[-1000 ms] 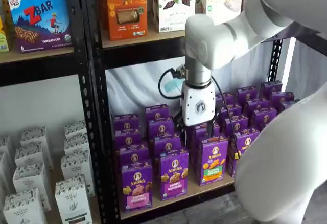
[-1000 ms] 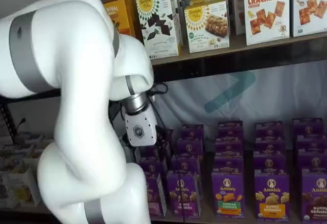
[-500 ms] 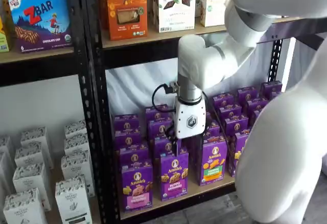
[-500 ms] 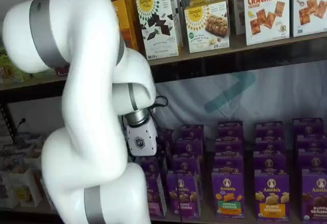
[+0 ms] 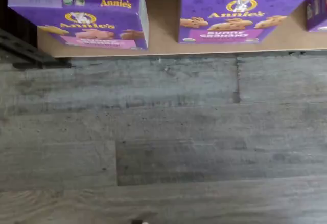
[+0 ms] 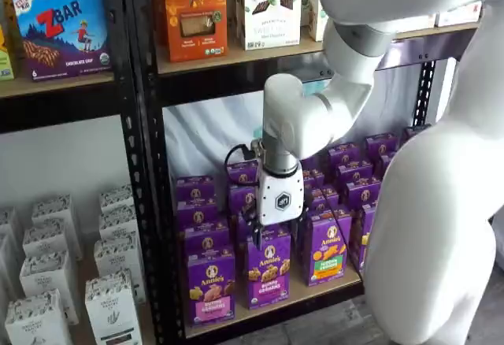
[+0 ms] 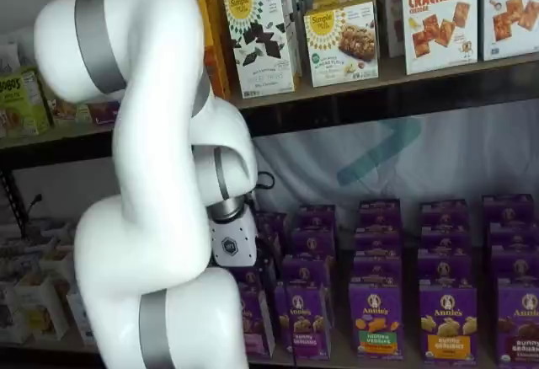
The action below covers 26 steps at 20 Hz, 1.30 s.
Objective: Pick up the purple box with a pink patch in the middle, on the bottom shelf, the first box from the left
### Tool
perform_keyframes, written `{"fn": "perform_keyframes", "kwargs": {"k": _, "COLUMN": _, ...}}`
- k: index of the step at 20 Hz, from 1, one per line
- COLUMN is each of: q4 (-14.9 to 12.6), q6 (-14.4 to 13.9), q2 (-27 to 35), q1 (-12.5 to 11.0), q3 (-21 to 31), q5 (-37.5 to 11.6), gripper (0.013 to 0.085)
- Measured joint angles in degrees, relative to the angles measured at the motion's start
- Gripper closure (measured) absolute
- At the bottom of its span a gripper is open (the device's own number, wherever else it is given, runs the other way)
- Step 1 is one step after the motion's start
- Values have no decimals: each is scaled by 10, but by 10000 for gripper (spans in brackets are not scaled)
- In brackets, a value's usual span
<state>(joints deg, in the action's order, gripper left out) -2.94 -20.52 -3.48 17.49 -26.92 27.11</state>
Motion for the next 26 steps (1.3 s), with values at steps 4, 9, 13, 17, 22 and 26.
{"fn": "perform_keyframes", "kwargs": {"k": 4, "q4": 3, "q6": -1, "q2": 43, "q1": 3, "q3": -25, "q5": -28, "gripper": 130}}
{"fn": "perform_keyframes", "kwargs": {"k": 9, "q4": -12, "q6": -12, "q2": 97, "q1": 1, "q3": -65, "q5": -54, "gripper": 130}}
{"fn": "perform_keyframes", "kwargs": {"k": 13, "q4": -6, "q6": -2, "q2": 146, "q1": -4, "q3": -106, "q5": -58, "gripper": 130}}
{"fn": "perform_keyframes", "kwargs": {"k": 17, "q4": 4, "q6": 12, "q2": 196, "q1": -7, "q3": -148, "q5": -66, "gripper": 130}}
{"fn": "perform_keyframes", "kwargs": {"k": 22, "q4": 45, "q6": 48, "q2": 246, "q1": -6, "q3": -191, "q5": -68, "gripper": 130}}
{"fn": "perform_keyframes", "kwargs": {"k": 26, "q4": 77, "q6": 75, "q2": 282, "q1": -3, "q3": -224, "q5": -65, "gripper": 130}}
